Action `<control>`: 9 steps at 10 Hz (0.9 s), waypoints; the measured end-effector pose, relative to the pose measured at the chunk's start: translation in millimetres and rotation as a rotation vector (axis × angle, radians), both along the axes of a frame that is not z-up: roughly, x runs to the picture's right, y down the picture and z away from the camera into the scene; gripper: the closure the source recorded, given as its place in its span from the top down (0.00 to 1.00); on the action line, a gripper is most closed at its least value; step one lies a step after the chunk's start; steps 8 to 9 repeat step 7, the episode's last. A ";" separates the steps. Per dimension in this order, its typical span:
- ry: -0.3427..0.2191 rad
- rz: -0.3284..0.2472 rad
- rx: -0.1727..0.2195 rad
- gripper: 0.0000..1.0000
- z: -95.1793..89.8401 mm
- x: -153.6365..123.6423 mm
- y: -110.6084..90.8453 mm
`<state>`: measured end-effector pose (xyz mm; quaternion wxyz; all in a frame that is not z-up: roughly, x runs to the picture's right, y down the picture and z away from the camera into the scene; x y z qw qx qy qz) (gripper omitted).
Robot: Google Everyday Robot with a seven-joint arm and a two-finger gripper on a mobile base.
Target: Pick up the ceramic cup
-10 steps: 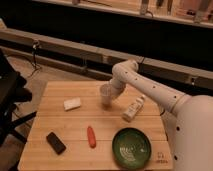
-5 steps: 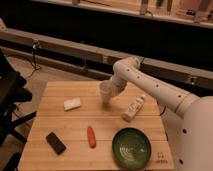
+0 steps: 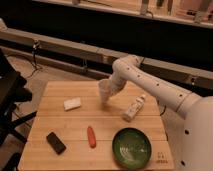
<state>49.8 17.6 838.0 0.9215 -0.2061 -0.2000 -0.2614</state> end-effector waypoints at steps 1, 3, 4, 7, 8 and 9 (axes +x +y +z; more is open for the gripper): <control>-0.001 -0.004 0.001 0.00 -1.7 -0.4 -1.3; -0.004 -0.010 0.003 0.00 -2.5 -1.8 -2.0; -0.005 -0.007 0.004 0.00 -4.0 -1.2 -3.6; -0.005 -0.007 0.002 0.00 -7.8 -0.6 -7.4; -0.005 -0.007 0.002 0.00 -7.8 -0.6 -7.4; -0.005 -0.007 0.002 0.00 -7.8 -0.6 -7.4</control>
